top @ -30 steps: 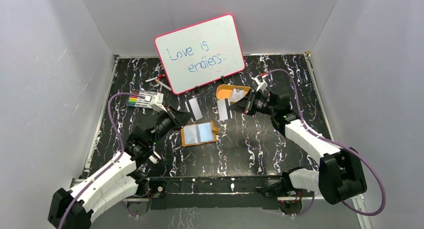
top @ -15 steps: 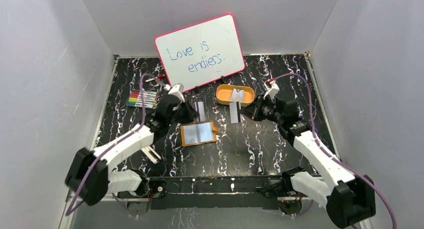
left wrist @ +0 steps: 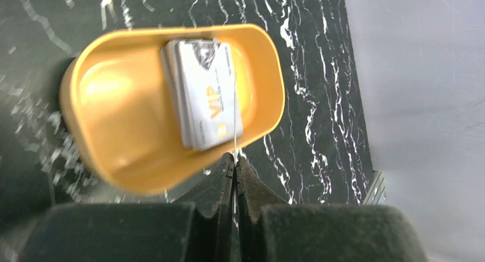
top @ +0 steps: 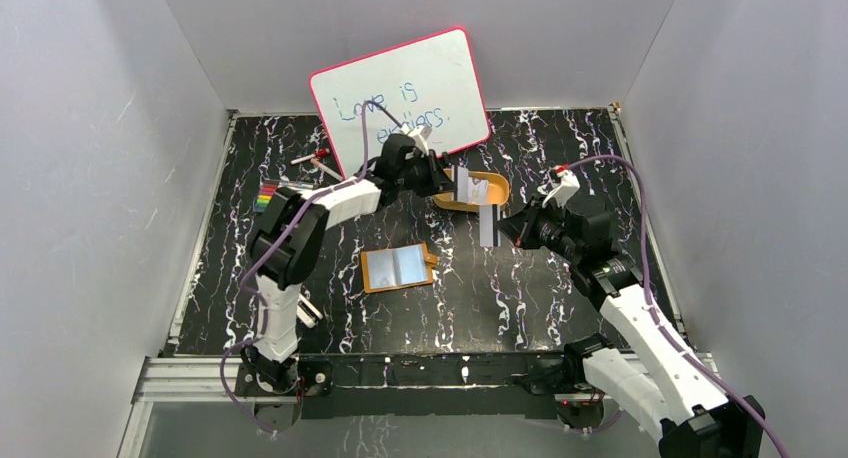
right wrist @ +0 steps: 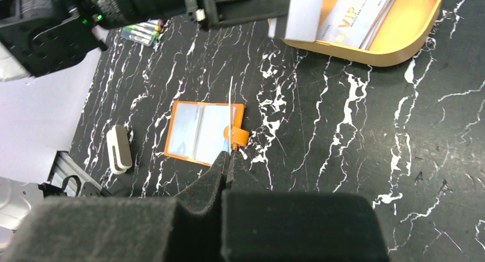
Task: Put the credit cards into the card holder
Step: Place the credit card in the storage box.
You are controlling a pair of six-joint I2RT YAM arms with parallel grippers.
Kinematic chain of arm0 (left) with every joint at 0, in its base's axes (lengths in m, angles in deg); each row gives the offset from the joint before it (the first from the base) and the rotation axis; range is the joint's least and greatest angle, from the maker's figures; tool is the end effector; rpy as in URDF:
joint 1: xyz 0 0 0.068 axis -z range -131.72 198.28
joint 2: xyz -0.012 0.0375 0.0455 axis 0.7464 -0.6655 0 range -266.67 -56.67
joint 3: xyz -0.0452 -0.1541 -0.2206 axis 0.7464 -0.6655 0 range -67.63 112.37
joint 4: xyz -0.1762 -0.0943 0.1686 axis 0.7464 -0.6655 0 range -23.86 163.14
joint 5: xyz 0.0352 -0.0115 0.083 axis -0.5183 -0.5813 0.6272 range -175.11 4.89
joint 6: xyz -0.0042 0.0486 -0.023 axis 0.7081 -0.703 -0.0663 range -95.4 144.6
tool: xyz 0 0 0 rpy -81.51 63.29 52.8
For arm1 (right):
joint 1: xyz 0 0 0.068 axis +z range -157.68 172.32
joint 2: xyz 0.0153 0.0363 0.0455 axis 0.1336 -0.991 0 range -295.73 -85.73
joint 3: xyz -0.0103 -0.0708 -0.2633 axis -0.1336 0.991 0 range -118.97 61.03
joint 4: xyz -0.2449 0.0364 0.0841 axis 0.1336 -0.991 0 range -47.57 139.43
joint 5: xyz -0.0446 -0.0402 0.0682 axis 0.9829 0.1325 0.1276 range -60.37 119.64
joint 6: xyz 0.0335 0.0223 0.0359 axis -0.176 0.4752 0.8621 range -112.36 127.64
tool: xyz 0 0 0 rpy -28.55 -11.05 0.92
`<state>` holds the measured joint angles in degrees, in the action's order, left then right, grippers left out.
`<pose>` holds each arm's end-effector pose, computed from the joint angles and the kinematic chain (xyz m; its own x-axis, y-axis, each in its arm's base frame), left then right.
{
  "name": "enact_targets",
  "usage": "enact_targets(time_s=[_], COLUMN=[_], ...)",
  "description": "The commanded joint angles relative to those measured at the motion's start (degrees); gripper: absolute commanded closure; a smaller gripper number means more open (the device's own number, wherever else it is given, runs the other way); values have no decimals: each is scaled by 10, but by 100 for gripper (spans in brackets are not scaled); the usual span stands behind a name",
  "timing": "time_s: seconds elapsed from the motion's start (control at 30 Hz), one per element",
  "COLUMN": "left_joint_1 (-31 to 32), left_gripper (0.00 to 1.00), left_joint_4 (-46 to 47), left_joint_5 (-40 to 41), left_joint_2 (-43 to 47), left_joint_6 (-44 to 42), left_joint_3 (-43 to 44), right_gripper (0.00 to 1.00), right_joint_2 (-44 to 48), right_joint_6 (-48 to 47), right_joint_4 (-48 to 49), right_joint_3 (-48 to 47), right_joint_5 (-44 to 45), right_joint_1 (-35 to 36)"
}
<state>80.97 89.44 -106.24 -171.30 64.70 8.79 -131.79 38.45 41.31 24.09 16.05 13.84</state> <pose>0.3794 -0.2589 0.2091 -0.7461 -0.2352 -0.6229 0.3982 0.5922 -0.7005 0.1755 0.0783 0.2919 -0.5263 0.3277 -0.7846 -0.3442 0.7617 0.5490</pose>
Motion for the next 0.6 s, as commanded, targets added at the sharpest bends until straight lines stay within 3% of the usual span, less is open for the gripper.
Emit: enact_targets(time_s=[0.0,0.27,0.4,0.57], left_joint_1=[-3,-3,-3,-3], left_gripper=[100,100,71,47], left_joint_4=[12,-22,-50,-34], left_joint_5=[-92,-108,-115,-110], left_joint_2=[-61,-143,-153,-105], left_joint_6=[13,6,-3,-5], left_joint_3=[96,185,211,183], right_gripper=[100,100,100,100], right_joint_2=[17,24,22,21], right_joint_6=[-17,-25,-29,-31], right_joint_4=[-19,-38,-38,-38], right_joint_3=[-42,-69,-72,-73], right_joint_5=[21,26,29,33], right_joint_1=[1,6,6,6])
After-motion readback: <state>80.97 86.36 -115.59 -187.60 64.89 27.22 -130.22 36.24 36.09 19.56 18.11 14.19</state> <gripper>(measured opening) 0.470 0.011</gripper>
